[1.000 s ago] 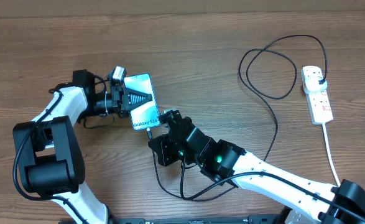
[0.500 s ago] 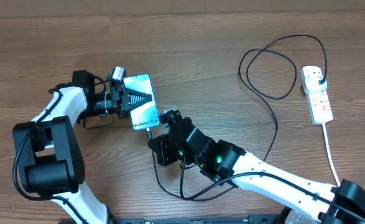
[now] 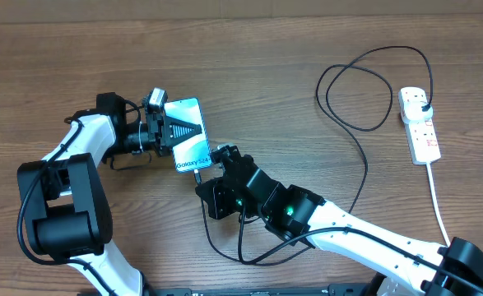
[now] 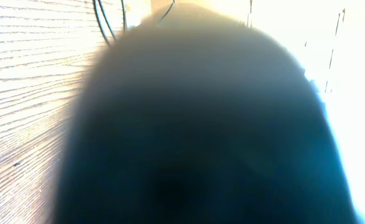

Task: Plug charger to phone and switch on socket
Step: 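Align the plug tip with the phone's bottom port using right gripper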

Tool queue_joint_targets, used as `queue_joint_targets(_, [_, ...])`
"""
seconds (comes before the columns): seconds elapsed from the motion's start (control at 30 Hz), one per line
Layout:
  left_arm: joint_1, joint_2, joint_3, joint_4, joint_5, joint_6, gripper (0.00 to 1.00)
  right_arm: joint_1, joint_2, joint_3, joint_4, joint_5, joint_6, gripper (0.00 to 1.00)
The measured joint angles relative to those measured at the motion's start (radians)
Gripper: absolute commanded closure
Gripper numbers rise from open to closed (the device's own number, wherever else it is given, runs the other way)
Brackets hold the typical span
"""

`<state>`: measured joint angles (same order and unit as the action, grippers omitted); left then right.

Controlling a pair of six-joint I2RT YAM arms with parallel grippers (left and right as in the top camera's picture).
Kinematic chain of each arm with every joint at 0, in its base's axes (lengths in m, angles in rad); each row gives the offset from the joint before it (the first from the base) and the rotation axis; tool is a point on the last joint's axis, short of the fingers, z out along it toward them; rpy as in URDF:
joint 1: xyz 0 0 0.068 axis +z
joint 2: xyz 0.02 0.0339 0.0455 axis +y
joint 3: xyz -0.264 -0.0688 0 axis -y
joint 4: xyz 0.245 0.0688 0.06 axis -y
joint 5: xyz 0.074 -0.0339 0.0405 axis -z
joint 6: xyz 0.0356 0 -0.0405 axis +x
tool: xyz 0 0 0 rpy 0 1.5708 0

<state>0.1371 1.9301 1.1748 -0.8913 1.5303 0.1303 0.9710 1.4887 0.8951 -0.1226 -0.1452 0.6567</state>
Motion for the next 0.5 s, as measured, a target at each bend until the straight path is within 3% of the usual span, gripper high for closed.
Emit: queue_joint_targets(0.5, [0.0,0.0,0.0,0.002,0.0,0.0,0.96,0.0,0.0,0.0,0.002,-0.025,0.005,0.96])
